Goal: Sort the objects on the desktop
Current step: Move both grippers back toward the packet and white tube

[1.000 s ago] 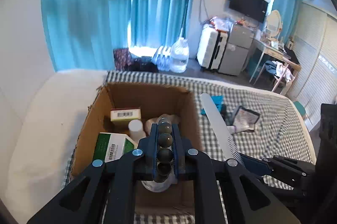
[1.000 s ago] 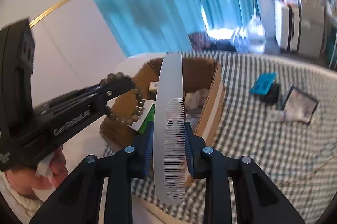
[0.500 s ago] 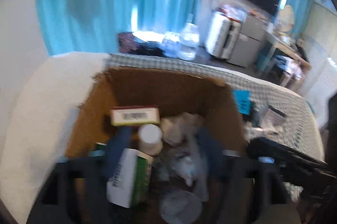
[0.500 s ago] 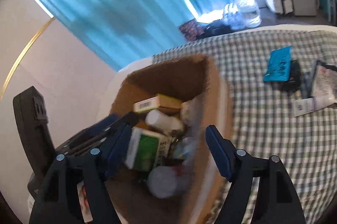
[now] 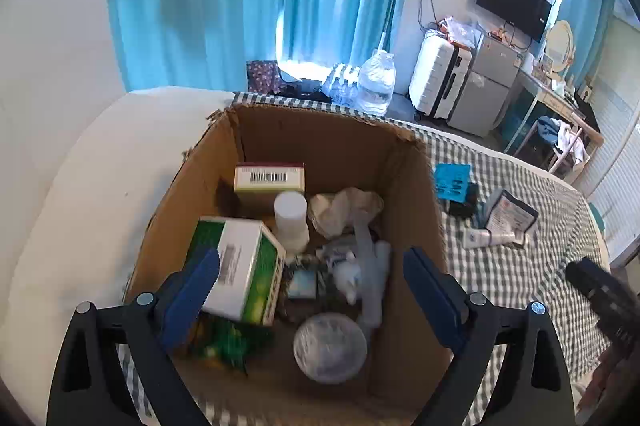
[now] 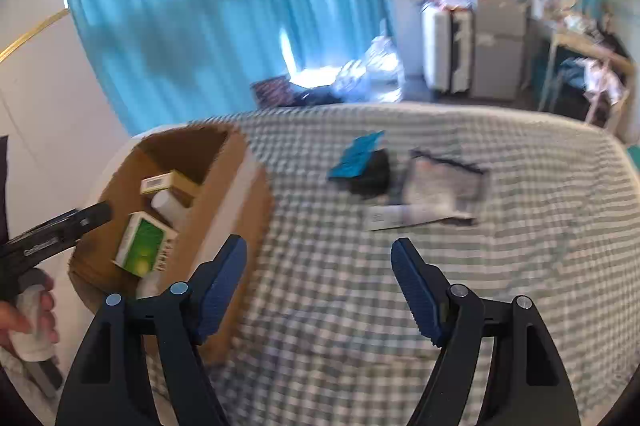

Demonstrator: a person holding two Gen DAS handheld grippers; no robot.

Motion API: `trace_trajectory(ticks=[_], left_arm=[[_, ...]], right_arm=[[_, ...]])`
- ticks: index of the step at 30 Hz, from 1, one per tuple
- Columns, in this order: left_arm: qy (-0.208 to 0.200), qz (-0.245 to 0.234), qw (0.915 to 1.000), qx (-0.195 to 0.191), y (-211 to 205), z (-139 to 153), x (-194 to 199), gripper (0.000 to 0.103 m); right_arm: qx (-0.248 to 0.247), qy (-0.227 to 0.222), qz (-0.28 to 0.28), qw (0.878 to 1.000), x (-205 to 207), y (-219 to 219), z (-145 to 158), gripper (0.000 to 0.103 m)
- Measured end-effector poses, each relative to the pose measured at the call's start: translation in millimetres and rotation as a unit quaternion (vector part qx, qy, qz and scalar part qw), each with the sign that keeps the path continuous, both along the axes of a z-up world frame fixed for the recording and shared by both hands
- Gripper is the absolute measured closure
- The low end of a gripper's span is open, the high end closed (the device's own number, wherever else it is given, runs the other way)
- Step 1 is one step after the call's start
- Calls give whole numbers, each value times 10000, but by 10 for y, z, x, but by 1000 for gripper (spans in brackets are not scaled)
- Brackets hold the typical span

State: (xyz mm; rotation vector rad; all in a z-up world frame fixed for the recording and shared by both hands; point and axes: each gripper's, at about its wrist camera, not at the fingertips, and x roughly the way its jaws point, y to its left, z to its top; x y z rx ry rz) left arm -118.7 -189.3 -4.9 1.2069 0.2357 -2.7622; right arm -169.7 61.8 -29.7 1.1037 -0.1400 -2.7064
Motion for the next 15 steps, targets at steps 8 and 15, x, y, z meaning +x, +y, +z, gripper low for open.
trace_trajectory(ticks=[8,15], left_arm=[[348,175,9990,-198,531,340,560,0],[538,65,9984,-189,1134,442,764,0]], right_arm=[[206,727,-371,9965,664,562,495,17],[63,1293,-136,9915,1118,938,767,3]])
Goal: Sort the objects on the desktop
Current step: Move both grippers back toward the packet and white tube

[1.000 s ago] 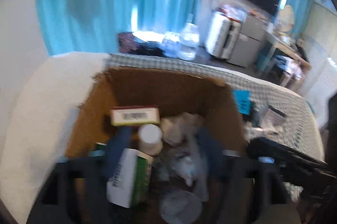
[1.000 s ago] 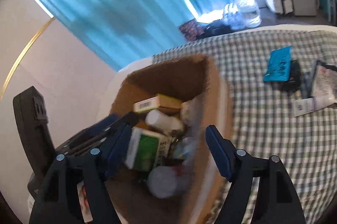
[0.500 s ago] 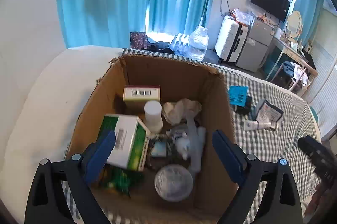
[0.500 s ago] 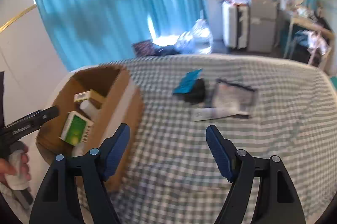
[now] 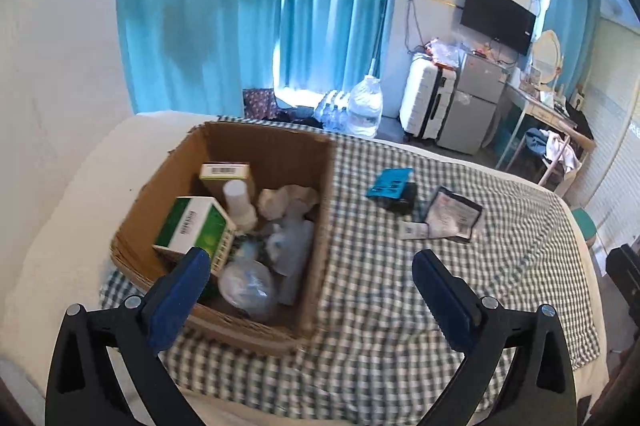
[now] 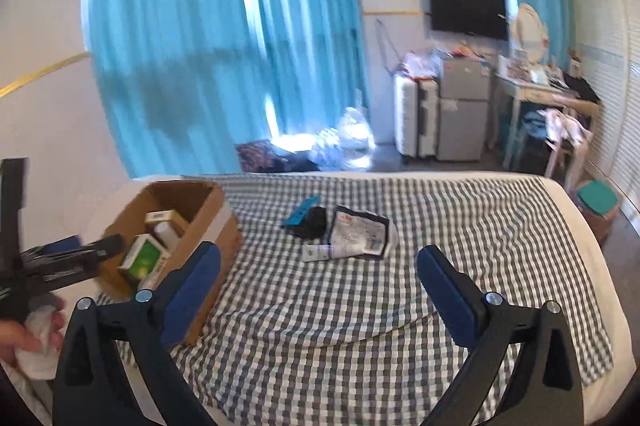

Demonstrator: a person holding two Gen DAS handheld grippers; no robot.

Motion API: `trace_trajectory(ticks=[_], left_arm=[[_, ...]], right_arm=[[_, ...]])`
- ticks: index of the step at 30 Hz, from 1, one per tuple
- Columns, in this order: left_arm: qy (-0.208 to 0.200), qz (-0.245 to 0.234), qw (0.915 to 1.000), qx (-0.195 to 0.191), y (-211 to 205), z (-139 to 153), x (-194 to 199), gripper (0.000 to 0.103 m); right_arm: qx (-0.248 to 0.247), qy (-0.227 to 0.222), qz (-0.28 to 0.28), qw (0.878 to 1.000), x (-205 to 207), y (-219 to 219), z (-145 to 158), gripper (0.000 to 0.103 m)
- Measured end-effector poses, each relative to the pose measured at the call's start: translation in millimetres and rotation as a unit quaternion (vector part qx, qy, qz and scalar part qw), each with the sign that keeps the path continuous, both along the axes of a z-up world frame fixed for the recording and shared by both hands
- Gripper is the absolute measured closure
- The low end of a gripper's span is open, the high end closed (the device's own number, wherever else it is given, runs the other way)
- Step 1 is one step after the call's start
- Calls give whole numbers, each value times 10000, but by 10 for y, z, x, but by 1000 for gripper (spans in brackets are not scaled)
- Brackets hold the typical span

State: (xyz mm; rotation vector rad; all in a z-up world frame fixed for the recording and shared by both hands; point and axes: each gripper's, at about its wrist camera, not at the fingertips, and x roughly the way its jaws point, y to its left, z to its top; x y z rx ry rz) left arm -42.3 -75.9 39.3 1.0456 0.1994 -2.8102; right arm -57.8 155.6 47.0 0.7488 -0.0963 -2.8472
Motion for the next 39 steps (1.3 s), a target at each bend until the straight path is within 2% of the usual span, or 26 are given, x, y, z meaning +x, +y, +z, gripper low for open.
trace_trajectory(ticks=[3,6,8,16,28,33,39], left_arm=[[16,-192,9998,-43,230,-28,30,0],[-44,-425,9988,-226,481,-92,7,0],[-111,-537,9981,-295,620,-141,-33,0],[-370,-927,9947,-236,942,-438,-229,0],[-834,-1202,9891,-139,1232,-1024,-883,0],[-1029,-1453,9839,163,1338,-1252,-1279,0],[-1099,-1686,9794,-165,1551,-1507,-1849,0]], right_arm=[[133,195,-88,9997,124,168,-10,0],[39,-37,-156,9999,133,346,-81,0],[-237,-121,-159,9995,136,494,-143,0],[-358,-119,-339,9987,75,706,-384,0],[-592,-958,-108,9936,-461,778,-990,0],[-337,-897,-92,9954,-777,777,-1066,1],[-83,-934,253,9953,-1402,760,-1200,5]])
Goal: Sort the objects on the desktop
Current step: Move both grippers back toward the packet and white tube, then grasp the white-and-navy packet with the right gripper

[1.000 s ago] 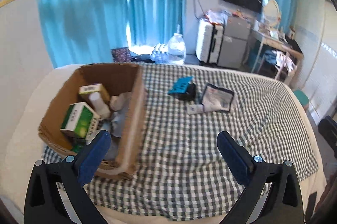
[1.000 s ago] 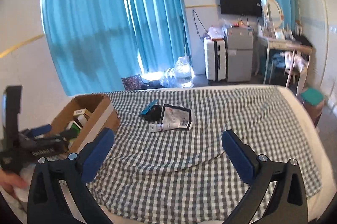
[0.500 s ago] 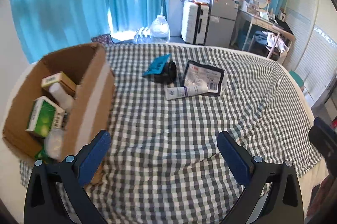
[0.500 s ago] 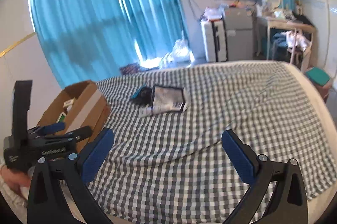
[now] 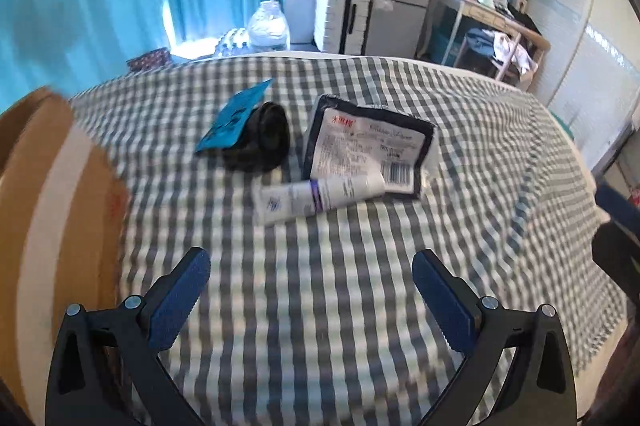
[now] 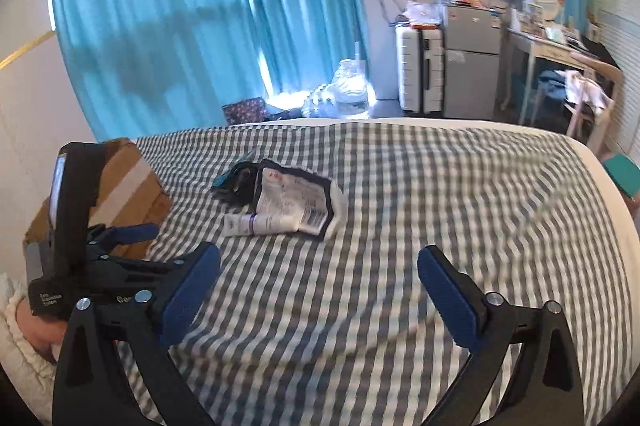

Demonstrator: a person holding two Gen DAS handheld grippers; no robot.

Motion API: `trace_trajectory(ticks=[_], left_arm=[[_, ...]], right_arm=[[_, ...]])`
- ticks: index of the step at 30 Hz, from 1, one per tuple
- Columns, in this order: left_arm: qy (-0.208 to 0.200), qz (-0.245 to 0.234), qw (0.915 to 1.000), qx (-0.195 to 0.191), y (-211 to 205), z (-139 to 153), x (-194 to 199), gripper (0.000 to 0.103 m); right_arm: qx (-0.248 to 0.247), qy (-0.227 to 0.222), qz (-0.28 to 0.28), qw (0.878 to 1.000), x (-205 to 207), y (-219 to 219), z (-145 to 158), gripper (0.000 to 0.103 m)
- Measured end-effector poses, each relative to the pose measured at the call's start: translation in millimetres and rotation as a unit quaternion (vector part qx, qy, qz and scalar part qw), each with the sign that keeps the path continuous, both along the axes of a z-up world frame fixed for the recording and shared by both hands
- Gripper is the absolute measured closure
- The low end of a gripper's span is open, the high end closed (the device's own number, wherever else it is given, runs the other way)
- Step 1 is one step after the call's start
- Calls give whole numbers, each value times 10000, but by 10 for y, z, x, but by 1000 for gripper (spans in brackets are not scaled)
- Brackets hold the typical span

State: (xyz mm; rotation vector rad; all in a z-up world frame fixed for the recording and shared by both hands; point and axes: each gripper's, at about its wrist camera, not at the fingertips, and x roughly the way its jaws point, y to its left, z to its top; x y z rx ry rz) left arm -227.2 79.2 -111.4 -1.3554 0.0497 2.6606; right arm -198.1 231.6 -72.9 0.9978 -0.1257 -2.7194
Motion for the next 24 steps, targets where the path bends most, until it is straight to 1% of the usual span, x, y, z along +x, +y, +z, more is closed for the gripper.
trace_trajectory(ticks=[1,2,3,5,8,11,13,14,15,16,17,19,20,21,24], left_arm=[[14,-32,10000,-73,28,-41,-90,0],[23,-98,9999,-133,61,-97,-204,0],[18,-139,9998,-156,71,-138,-282,0],[-32,-163,9997,-182,83,-251,-439,0],[-201,-50,9995,-256,75,-448,-630,0],[-281,-186,9994,-58,63,-584,-678,0],[-290,-273,9992,-88,65,-659,-676,0],[-316,-331,9989,-88,65,-689,-677,0],[-323,-393,9987,-86,62,-716,-677,0],[-313,-443,9985,-81,61,-727,-677,0],[-305,-524,9981,-62,61,-733,-684,0],[-328,-715,9969,10,84,-749,-713,0],[-316,-830,9960,16,87,-747,-727,0],[-307,-902,9954,34,92,-743,-742,0],[-333,-987,9946,21,134,-724,-825,0]], right_arm=[[-65,-72,104,9999,-131,3,-45,7],[-150,-172,215,9995,-277,3,-99,11],[-164,-225,296,9992,-384,-8,-137,12],[-58,-303,488,9983,-613,-77,-236,12],[140,-223,744,9969,-923,-204,-362,12],[204,-197,841,9961,-1203,-307,-463,12],[163,-330,857,9956,-1376,-351,-548,13],[109,-433,913,9948,-1469,-378,-612,22],[80,-567,957,9938,-1539,-402,-678,34],[11,-753,1070,9914,-1607,-429,-760,65],[-1,-1080,1181,9871,-1674,-461,-880,85],[-65,-1200,1216,9853,-1638,-450,-934,90],[-57,-1122,1144,9871,-1591,-432,-919,91],[8,-1088,929,9897,-1534,-385,-892,93],[28,-970,257,9949,-1345,-176,-809,93]])
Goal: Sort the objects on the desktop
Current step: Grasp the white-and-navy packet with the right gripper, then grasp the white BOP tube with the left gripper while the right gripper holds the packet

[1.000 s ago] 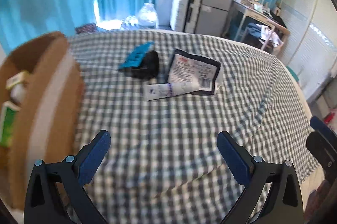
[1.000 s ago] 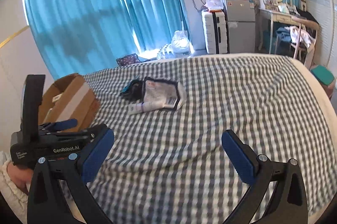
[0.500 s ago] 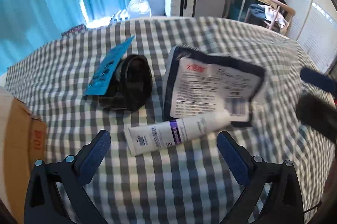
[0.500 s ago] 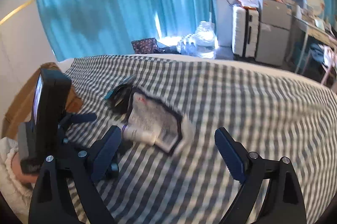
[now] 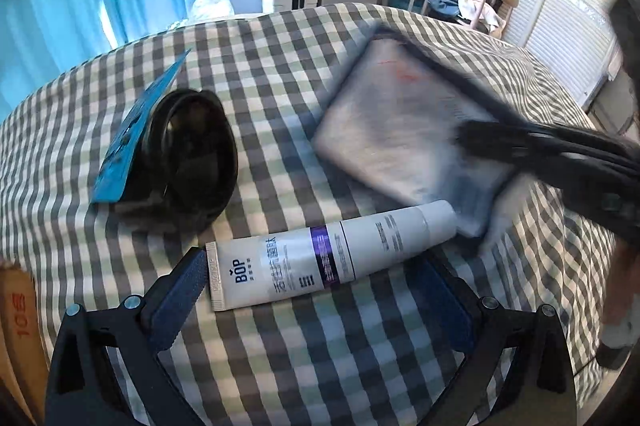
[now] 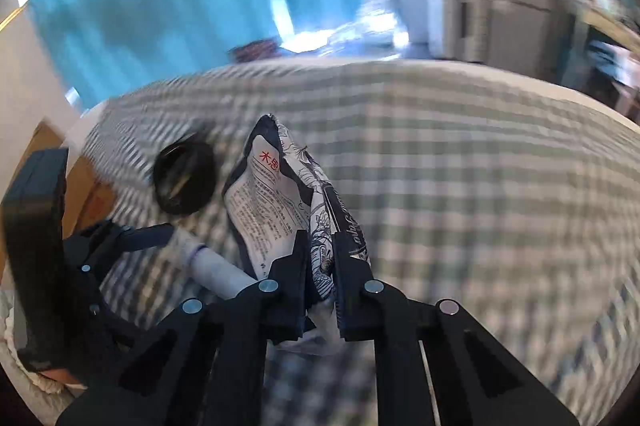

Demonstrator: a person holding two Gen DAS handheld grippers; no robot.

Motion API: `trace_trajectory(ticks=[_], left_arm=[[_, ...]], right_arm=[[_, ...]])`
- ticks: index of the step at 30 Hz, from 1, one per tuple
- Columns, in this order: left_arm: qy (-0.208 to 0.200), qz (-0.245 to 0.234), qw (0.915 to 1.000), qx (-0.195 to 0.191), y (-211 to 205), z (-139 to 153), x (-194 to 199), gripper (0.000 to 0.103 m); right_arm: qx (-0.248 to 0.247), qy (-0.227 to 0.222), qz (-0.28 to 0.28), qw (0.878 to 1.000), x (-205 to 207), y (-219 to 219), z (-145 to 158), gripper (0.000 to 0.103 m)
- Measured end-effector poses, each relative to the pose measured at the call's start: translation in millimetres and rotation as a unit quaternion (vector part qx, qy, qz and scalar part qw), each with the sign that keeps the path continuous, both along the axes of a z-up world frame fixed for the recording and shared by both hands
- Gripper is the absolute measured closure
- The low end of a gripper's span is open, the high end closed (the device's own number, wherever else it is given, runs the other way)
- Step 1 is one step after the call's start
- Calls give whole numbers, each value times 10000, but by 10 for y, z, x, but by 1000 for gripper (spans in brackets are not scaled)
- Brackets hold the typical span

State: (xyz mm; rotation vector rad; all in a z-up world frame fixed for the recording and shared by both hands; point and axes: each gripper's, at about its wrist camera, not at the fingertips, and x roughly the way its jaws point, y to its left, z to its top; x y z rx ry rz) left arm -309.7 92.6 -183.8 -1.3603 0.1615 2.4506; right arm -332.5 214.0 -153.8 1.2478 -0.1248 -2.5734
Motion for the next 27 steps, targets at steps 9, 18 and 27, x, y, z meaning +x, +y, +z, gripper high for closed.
trace_trajectory(ticks=[9,18,27], left_arm=[[5,-902,9955,-298,284,33,-197,0],[-448,-798,9954,-266,393,44,-70,5],[-510,-1273,9905,100,813,273,379,5]], right_arm=[[-860,-162,-1118,9899,855,614,-5,93],[-1036,-160,-1216,9870,1135,778,91,93],[-1215,-11,-1763,9768,1317,1262,259,92]])
